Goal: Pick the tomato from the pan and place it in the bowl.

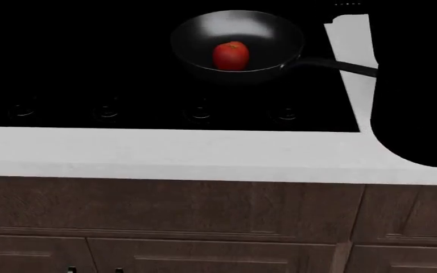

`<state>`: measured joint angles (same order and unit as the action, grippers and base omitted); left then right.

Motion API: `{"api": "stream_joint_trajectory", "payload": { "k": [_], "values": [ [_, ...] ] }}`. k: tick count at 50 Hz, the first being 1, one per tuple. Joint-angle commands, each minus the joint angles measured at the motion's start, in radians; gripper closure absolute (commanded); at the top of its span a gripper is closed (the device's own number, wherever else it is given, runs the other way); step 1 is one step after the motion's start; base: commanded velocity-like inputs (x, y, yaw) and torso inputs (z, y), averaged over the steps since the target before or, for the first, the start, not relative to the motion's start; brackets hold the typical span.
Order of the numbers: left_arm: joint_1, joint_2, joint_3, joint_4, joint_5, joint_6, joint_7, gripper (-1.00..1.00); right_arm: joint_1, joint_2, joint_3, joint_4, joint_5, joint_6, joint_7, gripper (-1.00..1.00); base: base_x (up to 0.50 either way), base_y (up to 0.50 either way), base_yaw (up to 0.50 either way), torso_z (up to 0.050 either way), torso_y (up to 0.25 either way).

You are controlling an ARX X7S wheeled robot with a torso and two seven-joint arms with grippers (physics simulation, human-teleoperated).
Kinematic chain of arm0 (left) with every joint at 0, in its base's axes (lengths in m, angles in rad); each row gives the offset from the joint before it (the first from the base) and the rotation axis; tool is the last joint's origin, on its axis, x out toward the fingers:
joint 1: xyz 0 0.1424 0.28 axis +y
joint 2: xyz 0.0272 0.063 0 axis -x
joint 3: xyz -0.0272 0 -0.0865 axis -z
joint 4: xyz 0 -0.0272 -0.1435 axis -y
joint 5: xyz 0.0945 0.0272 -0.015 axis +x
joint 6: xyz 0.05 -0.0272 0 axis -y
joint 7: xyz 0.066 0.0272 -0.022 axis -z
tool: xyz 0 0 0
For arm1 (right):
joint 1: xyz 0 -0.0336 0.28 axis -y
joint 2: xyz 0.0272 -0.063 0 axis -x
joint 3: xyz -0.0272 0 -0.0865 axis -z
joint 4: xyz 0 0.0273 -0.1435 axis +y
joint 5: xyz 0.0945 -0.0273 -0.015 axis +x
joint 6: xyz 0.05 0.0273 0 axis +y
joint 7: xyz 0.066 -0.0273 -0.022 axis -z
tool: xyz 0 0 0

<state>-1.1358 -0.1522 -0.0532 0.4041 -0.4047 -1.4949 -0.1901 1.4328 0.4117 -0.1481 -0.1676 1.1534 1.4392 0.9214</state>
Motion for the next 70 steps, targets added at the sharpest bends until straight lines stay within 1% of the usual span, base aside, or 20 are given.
{"api": "stream_joint_trajectory", "payload": {
  "k": [1, 12, 25, 29, 31, 32, 33, 46, 51, 59, 70],
  "values": [
    [0.013, 0.014, -0.009, -0.002, -0.007, 0.011, 0.016, -1.0, -0.05, -0.002, 0.009, -0.015, -0.019, -0.053, -0.052, -1.0, 0.25, 0.0, 0.0, 0.0, 0.0],
    [0.036, 0.007, -0.012, -0.021, -0.015, 0.045, 0.018, -1.0, -0.048, 0.005, 0.008, -0.024, -0.002, -0.05, -0.043, -1.0, 0.31, 0.0, 0.0, 0.0, 0.0],
    [0.034, 0.008, -0.012, -0.027, -0.025, 0.046, 0.008, -1.0, -0.063, 0.017, 0.007, -0.024, 0.01, -0.066, -0.051, -1.0, 0.31, 0.0, 0.0, 0.0, 0.0],
    [0.034, 0.008, -0.011, -0.028, -0.03, 0.047, 0.007, -1.0, -0.076, 0.035, -0.019, -0.046, -0.03, -0.107, -0.072, -1.0, 0.08, 0.0, 0.0, 0.0, 0.0],
    [0.036, 0.006, -0.012, -0.03, -0.031, 0.05, 0.006, -1.0, -0.085, 0.038, -0.016, -0.057, -0.03, -0.122, -0.082, -1.0, 0.0, 0.0, 0.0, 0.0, 0.0],
    [0.037, 0.006, -0.014, -0.031, -0.032, 0.052, 0.006, -1.0, -0.092, 0.03, 0.006, -0.054, -0.012, -0.129, -0.081, -1.0, 0.0, 0.0, 0.0, 0.0, 0.0],
    [0.037, 0.005, -0.014, -0.032, -0.032, 0.052, 0.004, -1.0, -0.086, 0.037, -0.009, -0.062, -0.023, -0.127, -0.082, -1.0, 0.0, 0.0, 0.0, 0.0, 0.0],
    [0.039, 0.001, -0.021, -0.025, -0.045, 0.047, -0.005, -1.0, -0.083, 0.034, -0.002, -0.049, -0.002, -0.129, -0.082, -1.0, 0.0, -0.41, 0.0, 0.0, 0.0],
    [0.046, -0.006, -0.026, -0.027, -0.049, 0.053, -0.005, -1.0, -0.081, 0.033, -0.028, -0.04, -0.019, -0.139, -0.098, -1.0, 0.0, -0.39, 0.0, 0.0, 0.0],
    [0.053, -0.015, -0.029, -0.037, -0.053, 0.067, -0.006, -1.0, -0.07, 0.025, -0.062, -0.027, -0.029, -0.147, -0.123, -1.0, 0.02, 0.0, 0.0, 0.0, 0.0],
    [0.052, -0.017, -0.026, -0.053, -0.057, 0.081, -0.011, -1.0, -0.076, 0.03, -0.063, -0.014, -0.032, -0.167, -0.134, -1.0, 0.39, 0.0, 0.0, 0.0, 0.0]
  ]
}}
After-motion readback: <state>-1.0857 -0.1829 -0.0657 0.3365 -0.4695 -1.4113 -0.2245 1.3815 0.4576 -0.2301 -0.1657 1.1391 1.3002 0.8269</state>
